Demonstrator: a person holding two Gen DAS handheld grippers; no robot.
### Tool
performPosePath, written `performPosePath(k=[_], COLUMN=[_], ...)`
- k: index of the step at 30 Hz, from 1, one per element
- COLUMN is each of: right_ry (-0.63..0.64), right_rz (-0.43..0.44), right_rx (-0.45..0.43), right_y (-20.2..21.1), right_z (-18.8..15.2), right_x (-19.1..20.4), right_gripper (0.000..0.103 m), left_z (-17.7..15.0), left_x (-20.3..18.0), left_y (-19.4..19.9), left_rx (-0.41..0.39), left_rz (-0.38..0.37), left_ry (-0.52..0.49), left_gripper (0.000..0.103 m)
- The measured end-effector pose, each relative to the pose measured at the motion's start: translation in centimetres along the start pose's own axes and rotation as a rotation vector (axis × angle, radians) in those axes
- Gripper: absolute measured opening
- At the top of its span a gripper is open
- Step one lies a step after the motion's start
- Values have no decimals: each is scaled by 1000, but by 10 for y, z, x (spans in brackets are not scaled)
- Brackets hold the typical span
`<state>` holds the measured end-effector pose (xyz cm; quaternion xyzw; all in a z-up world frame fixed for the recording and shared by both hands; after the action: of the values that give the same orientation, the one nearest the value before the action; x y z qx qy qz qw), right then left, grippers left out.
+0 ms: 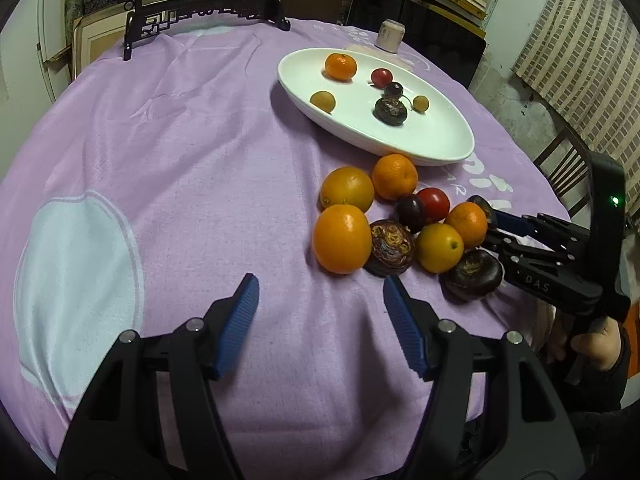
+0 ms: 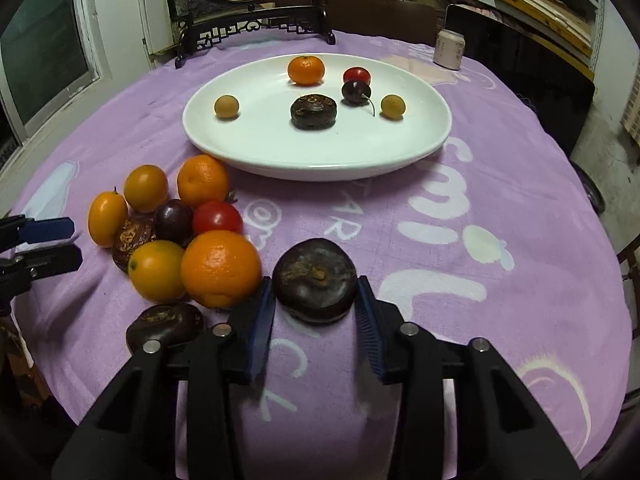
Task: Organize fruits
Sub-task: 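Grasp the large dark mangosteen with the right tool while the left tool grasps an orange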
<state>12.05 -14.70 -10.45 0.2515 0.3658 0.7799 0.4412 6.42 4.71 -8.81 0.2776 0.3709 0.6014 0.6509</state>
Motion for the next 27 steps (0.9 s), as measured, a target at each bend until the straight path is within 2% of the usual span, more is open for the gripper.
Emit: performPosePath(k=[5, 12, 15, 17, 19, 22, 27], right_ry=[-67, -97, -107, -111, -112, -112, -116], right_rz=[41, 54, 67, 75, 84, 89, 81], right_rx=[3, -2, -4, -6, -7, -10, -27], right_y=[10, 24, 26, 27, 28, 31, 36], right_z=[-7, -24, -26, -28, -29, -30, -27], right_x=[-7, -11, -11, -10, -8, -6, -7], right_gripper=[41, 42, 42, 42, 42, 42, 42], left_z=[5, 17, 26, 31, 32, 26, 13], left_x=[-4, -6, -7, -9, -15, -23, -21], left_y=[-7, -24, -31, -37, -37, -33, -20], left_rx=[20, 39, 22, 11, 17, 2, 7], left_rz=[-13, -18, -26, -38, -67, -25, -30], left_ry=[-5, 24, 32, 38, 37, 5, 8], left_gripper=[66, 64, 53, 52, 36, 35, 35])
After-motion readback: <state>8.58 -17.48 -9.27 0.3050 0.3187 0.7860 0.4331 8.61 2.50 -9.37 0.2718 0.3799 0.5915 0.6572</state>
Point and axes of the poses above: each gripper's, at about its wrist camera, not at the fingertips, and y roughly against the way its jaws point, x to its left, z to its top, the point moved 4 cm from there along -y, roughly the way its jaws point, and after that the axes turned 5 degrees about z, right-handed, at the moved point
